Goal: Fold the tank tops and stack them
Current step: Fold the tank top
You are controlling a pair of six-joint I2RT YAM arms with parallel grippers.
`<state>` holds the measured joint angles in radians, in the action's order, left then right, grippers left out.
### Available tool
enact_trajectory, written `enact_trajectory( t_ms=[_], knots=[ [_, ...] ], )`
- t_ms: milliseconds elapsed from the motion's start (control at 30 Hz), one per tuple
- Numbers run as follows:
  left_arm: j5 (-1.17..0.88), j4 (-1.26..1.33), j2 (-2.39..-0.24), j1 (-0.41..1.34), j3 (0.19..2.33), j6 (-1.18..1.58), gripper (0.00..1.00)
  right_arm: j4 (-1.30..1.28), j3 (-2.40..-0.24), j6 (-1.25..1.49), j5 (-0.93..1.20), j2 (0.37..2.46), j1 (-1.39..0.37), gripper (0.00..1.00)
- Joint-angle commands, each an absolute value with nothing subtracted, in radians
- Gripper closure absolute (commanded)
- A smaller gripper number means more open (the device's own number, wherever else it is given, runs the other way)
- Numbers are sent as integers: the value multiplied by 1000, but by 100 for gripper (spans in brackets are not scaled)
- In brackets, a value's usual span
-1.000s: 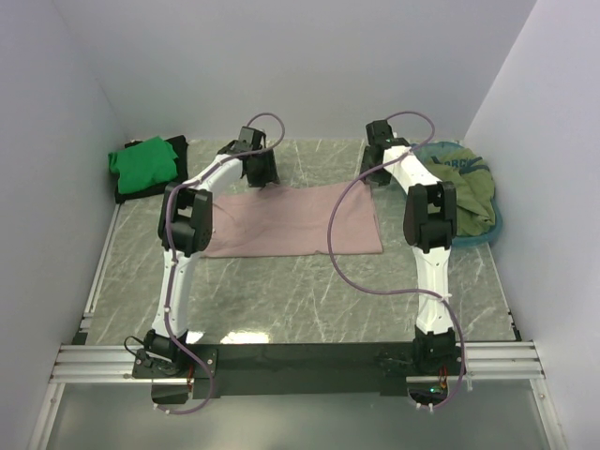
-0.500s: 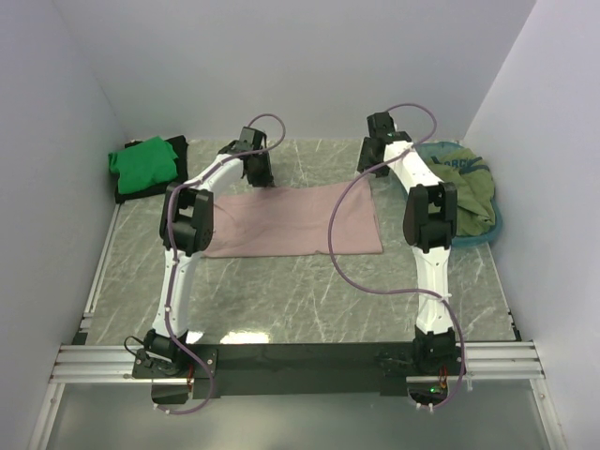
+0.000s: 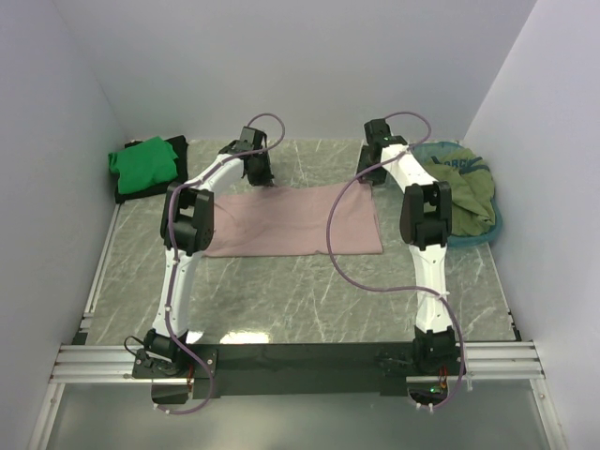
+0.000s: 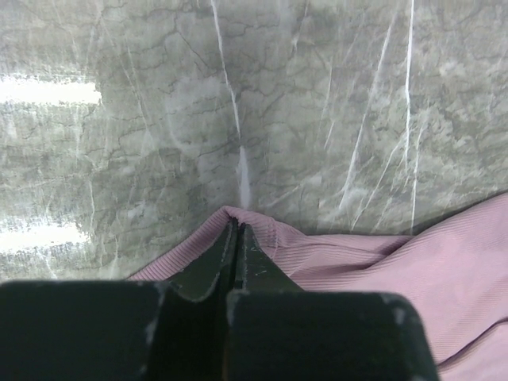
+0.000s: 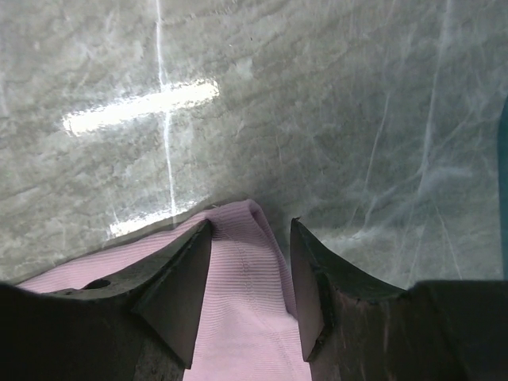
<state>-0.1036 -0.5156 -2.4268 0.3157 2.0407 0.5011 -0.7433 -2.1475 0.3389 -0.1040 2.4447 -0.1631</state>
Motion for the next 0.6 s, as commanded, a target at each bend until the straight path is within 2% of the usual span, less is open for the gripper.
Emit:
enact_trajectory(
  t_ms=[0,267,567],
  knots=[
    [-84,-479,-2421,313,2051,525,99,-773,-2212,351,-98,2464,-158,49],
    [-94,-419,-2404,310,2014,564,100,-785,-2224,365,-113,2471,-158,56],
    [-129,-344,-2379,310,1968,597,99,-767,-2225,370,-106,2471,-156,52]
  ],
)
